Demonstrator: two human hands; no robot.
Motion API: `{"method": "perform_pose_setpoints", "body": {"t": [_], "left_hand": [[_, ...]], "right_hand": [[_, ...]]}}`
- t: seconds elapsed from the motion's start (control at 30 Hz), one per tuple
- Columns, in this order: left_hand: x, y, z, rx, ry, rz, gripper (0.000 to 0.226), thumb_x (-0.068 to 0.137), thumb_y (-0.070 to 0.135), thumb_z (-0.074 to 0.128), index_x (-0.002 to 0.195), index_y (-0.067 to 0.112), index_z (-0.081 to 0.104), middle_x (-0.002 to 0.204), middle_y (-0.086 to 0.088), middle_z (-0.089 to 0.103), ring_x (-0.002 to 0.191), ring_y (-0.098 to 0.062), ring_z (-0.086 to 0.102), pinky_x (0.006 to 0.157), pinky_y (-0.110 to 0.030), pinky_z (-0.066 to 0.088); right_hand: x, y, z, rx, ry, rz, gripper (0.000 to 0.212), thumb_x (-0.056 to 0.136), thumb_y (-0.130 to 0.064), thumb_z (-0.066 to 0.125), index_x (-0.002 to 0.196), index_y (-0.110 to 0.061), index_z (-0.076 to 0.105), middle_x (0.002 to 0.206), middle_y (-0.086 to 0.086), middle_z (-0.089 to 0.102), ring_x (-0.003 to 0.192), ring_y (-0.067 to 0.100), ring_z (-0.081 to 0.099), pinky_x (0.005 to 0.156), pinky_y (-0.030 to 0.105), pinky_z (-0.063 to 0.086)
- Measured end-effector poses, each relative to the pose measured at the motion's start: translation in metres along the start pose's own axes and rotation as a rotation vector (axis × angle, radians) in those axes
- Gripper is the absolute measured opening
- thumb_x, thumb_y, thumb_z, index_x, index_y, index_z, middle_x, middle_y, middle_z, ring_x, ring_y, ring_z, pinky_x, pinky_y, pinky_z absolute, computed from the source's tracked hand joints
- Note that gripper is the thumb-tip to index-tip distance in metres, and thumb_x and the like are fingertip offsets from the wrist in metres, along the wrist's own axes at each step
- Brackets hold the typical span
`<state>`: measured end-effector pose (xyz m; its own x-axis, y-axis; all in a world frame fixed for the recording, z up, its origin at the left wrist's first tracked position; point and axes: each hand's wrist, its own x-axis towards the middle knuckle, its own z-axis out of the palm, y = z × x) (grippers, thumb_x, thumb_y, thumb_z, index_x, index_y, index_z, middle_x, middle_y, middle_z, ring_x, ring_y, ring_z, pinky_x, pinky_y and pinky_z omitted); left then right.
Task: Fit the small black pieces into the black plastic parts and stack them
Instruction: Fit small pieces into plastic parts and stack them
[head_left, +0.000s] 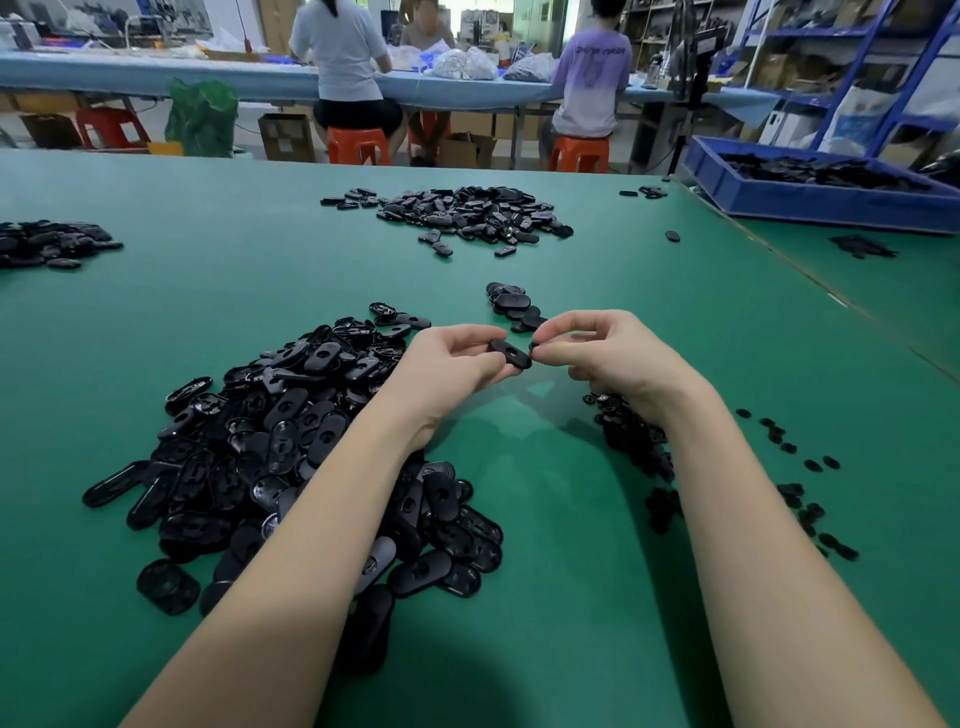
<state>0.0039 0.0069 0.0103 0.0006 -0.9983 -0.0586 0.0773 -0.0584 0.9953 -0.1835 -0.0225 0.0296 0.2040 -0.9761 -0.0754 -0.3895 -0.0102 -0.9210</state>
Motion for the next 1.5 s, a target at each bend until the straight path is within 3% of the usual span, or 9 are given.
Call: {"method": "perform_pose_setpoints", "body": {"t": [0.1,0.3,0.47,0.67,0.87,0.97,1.1,1.3,1.5], "left_hand": [[-0.002,-0.001,0.001,-0.015,-0.006,0.021,0.025,0.092,-0.013,0.057,0.108,0.001,0.069,0.082,-0.002,0.073,0.076,-0.014,0.075,0.072,-0.015,0.057],[-0.004,0.0,0.001,0.03,-0.033,0.018,0.023,0.091,-0.007,0.064,0.11,0.005,0.07,0.089,-0.011,0.075,0.078,-0.016,0.074,0.072,-0.022,0.06],[-0.003,0.001,-0.002,0.164,-0.023,0.07,0.023,0.088,0.0,0.071,0.101,0.018,0.075,0.082,0.003,0.077,0.079,-0.009,0.068,0.074,-0.029,0.061],[-0.004,0.002,-0.002,0.257,-0.019,0.138,0.024,0.086,0.002,0.072,0.1,0.022,0.076,0.089,0.0,0.079,0.08,-0.005,0.07,0.065,-0.021,0.055],[-0.005,0.004,-0.003,0.299,-0.016,0.16,0.028,0.085,0.001,0.072,0.095,0.026,0.076,0.089,-0.004,0.078,0.082,-0.007,0.071,0.066,-0.021,0.055],[-0.004,0.004,-0.003,0.275,-0.022,0.15,0.028,0.084,-0.002,0.071,0.094,0.024,0.076,0.083,-0.001,0.078,0.076,-0.006,0.07,0.067,-0.021,0.056],[-0.005,0.005,-0.005,0.184,-0.022,0.094,0.027,0.084,-0.008,0.068,0.096,0.016,0.074,0.081,-0.006,0.077,0.07,-0.013,0.067,0.077,-0.023,0.06],[-0.004,0.009,-0.006,-0.074,-0.01,-0.008,0.023,0.084,-0.013,0.064,0.094,0.006,0.071,0.075,-0.005,0.073,0.07,-0.018,0.069,0.082,-0.024,0.06],[-0.003,0.003,0.0,-0.032,0.114,-0.039,0.014,0.084,-0.007,0.07,0.087,0.006,0.069,0.078,-0.012,0.072,0.065,-0.018,0.068,0.072,-0.02,0.06]], "right_hand": [[0.0,-0.001,0.0,0.011,-0.004,-0.001,0.011,0.085,-0.02,0.079,0.093,-0.026,0.075,0.079,-0.013,0.072,0.064,0.01,0.039,0.047,0.018,0.03],[-0.001,-0.002,-0.001,0.003,-0.014,0.004,0.008,0.084,-0.025,0.08,0.088,-0.032,0.079,0.076,-0.008,0.065,0.053,0.004,0.044,0.046,0.017,0.031],[-0.002,-0.006,-0.003,-0.043,-0.016,0.018,0.012,0.086,-0.026,0.078,0.092,-0.035,0.081,0.082,-0.01,0.07,0.059,0.007,0.048,0.049,0.018,0.034],[0.0,-0.016,-0.002,-0.146,-0.007,0.021,0.027,0.083,-0.024,0.083,0.103,-0.029,0.064,0.083,0.005,0.063,0.058,0.013,0.048,0.054,0.026,0.035],[0.0,-0.02,0.004,-0.256,0.038,-0.031,0.031,0.081,-0.028,0.085,0.101,-0.03,0.061,0.098,0.011,0.077,0.052,0.005,0.048,0.061,0.028,0.038],[0.0,-0.02,0.006,-0.279,0.051,-0.042,0.029,0.082,-0.029,0.084,0.101,-0.03,0.062,0.096,0.005,0.078,0.046,-0.002,0.048,0.056,0.024,0.036],[-0.001,-0.022,0.008,-0.254,0.059,-0.046,0.029,0.08,-0.034,0.086,0.102,-0.031,0.068,0.091,-0.006,0.077,0.069,0.005,0.058,0.06,0.024,0.039],[-0.002,-0.013,0.005,-0.077,0.049,0.007,0.029,0.072,-0.049,0.088,0.086,-0.025,0.078,0.077,-0.011,0.074,0.053,0.006,0.045,0.049,0.018,0.037],[0.002,-0.008,0.014,-0.066,0.022,0.021,0.021,0.074,-0.036,0.088,0.086,-0.021,0.078,0.07,-0.003,0.059,0.049,0.007,0.04,0.044,0.017,0.03]]}}
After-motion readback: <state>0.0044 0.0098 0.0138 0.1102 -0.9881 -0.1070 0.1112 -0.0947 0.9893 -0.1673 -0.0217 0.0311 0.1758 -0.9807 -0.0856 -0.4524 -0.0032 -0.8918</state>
